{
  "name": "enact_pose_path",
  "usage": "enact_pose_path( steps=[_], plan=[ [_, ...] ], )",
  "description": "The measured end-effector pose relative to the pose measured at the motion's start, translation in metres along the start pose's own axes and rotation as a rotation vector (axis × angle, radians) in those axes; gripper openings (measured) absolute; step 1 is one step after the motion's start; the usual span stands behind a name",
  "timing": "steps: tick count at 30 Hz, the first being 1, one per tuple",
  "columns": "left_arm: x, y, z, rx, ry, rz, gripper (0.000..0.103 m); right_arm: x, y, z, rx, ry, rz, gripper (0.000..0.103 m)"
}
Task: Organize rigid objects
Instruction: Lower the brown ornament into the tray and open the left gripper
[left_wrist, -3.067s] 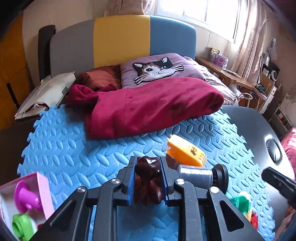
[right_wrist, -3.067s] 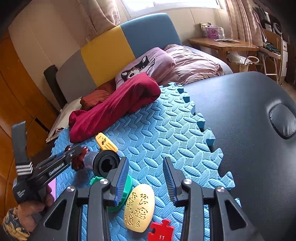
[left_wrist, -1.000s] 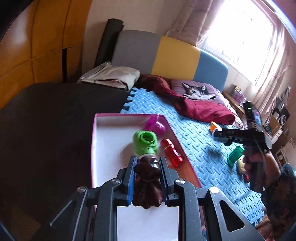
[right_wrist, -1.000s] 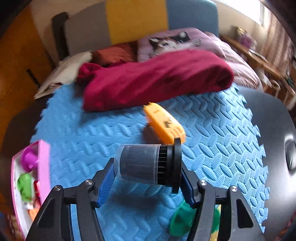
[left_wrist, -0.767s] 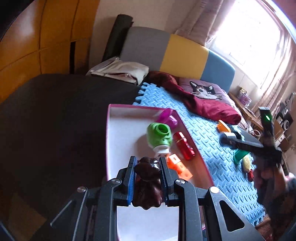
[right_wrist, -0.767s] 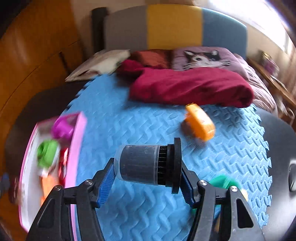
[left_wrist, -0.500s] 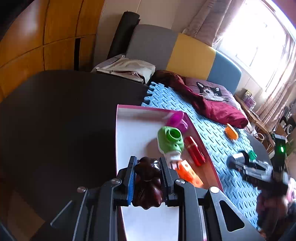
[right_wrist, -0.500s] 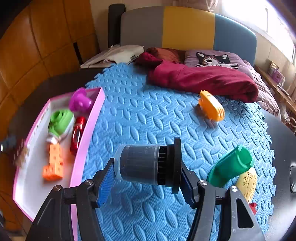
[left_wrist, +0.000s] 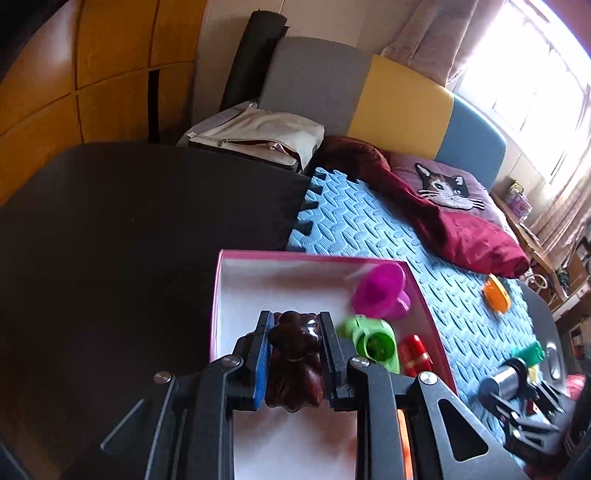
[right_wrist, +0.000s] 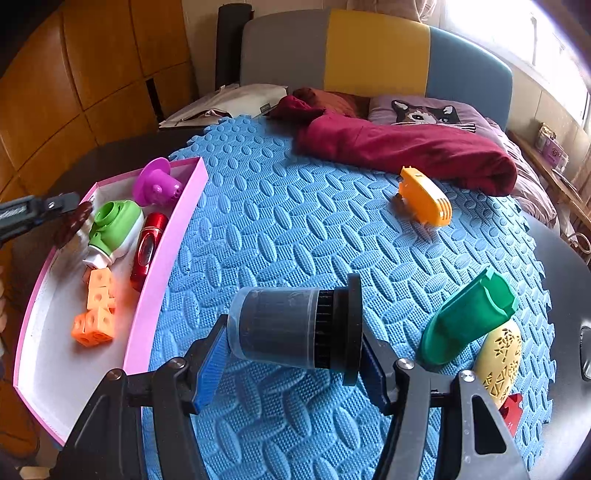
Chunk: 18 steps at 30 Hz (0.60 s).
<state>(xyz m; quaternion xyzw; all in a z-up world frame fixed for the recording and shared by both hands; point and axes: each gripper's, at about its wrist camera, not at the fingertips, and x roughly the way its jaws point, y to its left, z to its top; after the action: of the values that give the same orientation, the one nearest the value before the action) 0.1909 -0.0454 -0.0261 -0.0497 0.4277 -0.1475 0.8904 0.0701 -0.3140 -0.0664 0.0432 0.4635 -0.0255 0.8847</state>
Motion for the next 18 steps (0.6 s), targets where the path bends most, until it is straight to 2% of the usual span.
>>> enact_pose_path(
  steps=[4, 7, 8, 10, 15, 18],
  plan=[
    [0.015, -0.002, 0.006, 0.008, 0.005, 0.021, 0.024, -0.001, 0.001, -0.001, -0.003, -0.006, 0.000, 0.064],
    [0.016, -0.006, 0.009, 0.020, -0.002, 0.010, 0.025, -0.002, 0.001, -0.001, -0.004, -0.008, 0.000, 0.064],
    [0.014, -0.006, 0.009, 0.017, -0.011, 0.003, 0.028, -0.002, 0.001, -0.001, -0.005, -0.008, -0.001, 0.064],
    [0.007, -0.006, 0.010, 0.019, -0.033, 0.016, 0.050, -0.002, 0.001, -0.001, -0.005, -0.010, -0.001, 0.064],
    [-0.026, -0.005, 0.000, 0.046, -0.101, 0.049, 0.052, -0.004, 0.001, -0.002, -0.005, -0.016, -0.003, 0.064],
    [-0.046, -0.004, -0.018, 0.060, -0.116, 0.099, 0.060, -0.004, 0.001, -0.002, -0.002, -0.020, -0.007, 0.064]
  ],
)
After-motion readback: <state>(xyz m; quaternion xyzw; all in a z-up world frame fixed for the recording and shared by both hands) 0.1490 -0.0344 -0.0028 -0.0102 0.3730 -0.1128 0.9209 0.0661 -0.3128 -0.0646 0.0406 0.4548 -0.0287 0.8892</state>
